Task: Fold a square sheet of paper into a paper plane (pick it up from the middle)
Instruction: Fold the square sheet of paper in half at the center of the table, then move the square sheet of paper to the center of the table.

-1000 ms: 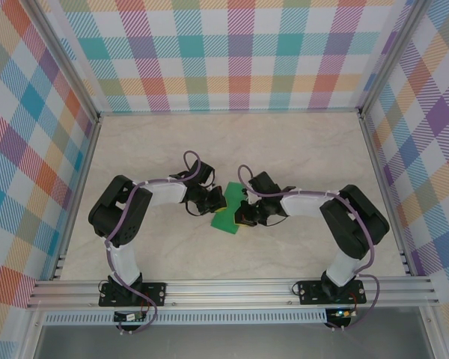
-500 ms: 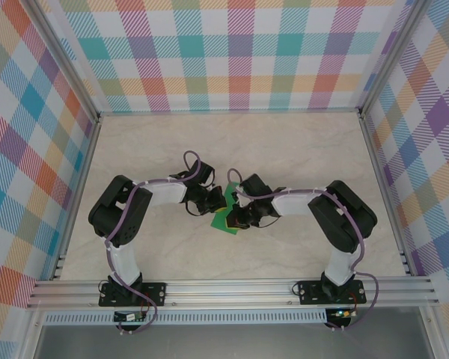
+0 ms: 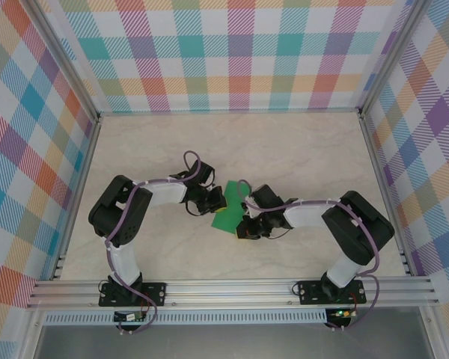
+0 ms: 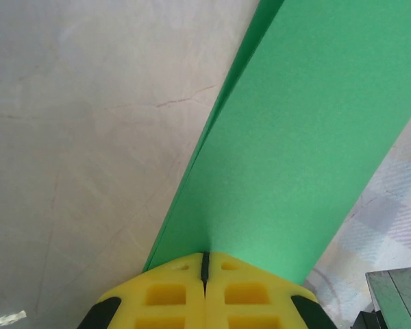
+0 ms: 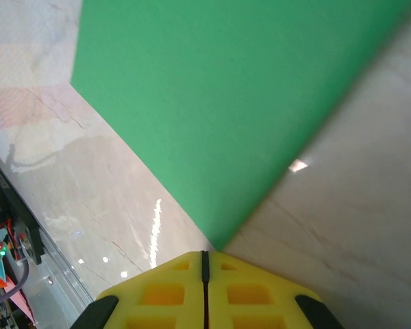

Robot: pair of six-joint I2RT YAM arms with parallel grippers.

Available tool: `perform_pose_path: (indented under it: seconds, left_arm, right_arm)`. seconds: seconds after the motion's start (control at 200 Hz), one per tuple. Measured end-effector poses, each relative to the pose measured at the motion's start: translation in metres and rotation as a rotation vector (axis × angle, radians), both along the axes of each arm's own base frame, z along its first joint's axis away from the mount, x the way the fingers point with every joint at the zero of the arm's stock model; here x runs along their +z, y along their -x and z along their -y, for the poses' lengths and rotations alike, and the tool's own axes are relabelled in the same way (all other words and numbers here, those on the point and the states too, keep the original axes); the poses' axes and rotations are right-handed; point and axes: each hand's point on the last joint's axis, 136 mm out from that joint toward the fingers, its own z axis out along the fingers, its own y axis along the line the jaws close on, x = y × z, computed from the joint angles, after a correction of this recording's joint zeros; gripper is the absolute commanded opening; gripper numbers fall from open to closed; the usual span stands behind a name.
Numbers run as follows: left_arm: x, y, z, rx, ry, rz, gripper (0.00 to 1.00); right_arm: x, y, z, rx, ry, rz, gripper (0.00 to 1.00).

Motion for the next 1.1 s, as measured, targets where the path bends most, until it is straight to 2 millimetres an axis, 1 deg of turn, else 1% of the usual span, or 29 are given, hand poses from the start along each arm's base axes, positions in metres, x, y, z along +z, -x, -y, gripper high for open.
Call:
perform_pose_path:
  seconds: [0.08,0.165,0.24,0.32,0.405,0.485,0.605,0.675,0.765,0.85,0.92,1.01,1.1]
  left_arm:
    - [0.0,0.0,0.0,-0.001,0.0,0.001,0.0]
    - [0.001,0.0,0.0,-0.011,-0.001,0.008,0.0]
    - [0.002,-0.001,0.0,-0.021,-0.006,0.013,0.0]
    - [0.003,-0.003,0.001,-0.042,-0.016,0.024,0.0]
    - [0.007,-0.007,0.002,-0.079,-0.028,0.046,0.0]
    - [0.011,-0.013,0.004,-0.118,-0.045,0.082,0.0]
    - [0.013,-0.023,0.004,-0.182,-0.085,0.147,0.0]
    - [0.014,-0.024,0.004,-0.217,-0.1,0.168,0.0]
    - [0.014,-0.024,0.004,-0.251,-0.106,0.192,0.0]
    - [0.014,-0.024,0.004,-0.272,-0.105,0.204,0.0]
    - [0.015,-0.023,0.004,-0.28,-0.102,0.213,0.0]
    - [0.016,-0.021,0.003,-0.29,-0.101,0.218,0.0]
    - [0.017,-0.019,0.002,-0.298,-0.102,0.223,0.0]
  right_arm:
    - [0.003,0.004,0.008,-0.011,0.037,-0.004,0.07]
    - [0.016,-0.001,0.013,-0.032,0.056,0.037,0.07]
    - [0.034,-0.017,0.008,-0.054,0.049,0.102,0.07]
    - [0.053,-0.041,-0.003,-0.083,0.035,0.176,0.07]
    - [0.061,-0.066,-0.011,-0.127,0.043,0.214,0.06]
    - [0.054,-0.088,-0.014,-0.176,0.065,0.222,0.06]
    - [0.034,-0.111,-0.004,-0.248,0.114,0.194,0.06]
    - [0.024,-0.126,-0.002,-0.273,0.14,0.175,0.06]
    - [0.018,-0.144,-0.002,-0.293,0.158,0.175,0.05]
    - [0.016,-0.152,-0.001,-0.304,0.169,0.176,0.05]
    - [0.014,-0.154,0.004,-0.315,0.183,0.17,0.05]
    - [0.005,-0.156,0.014,-0.334,0.23,0.158,0.05]
    - [0.006,-0.16,0.019,-0.349,0.258,0.164,0.05]
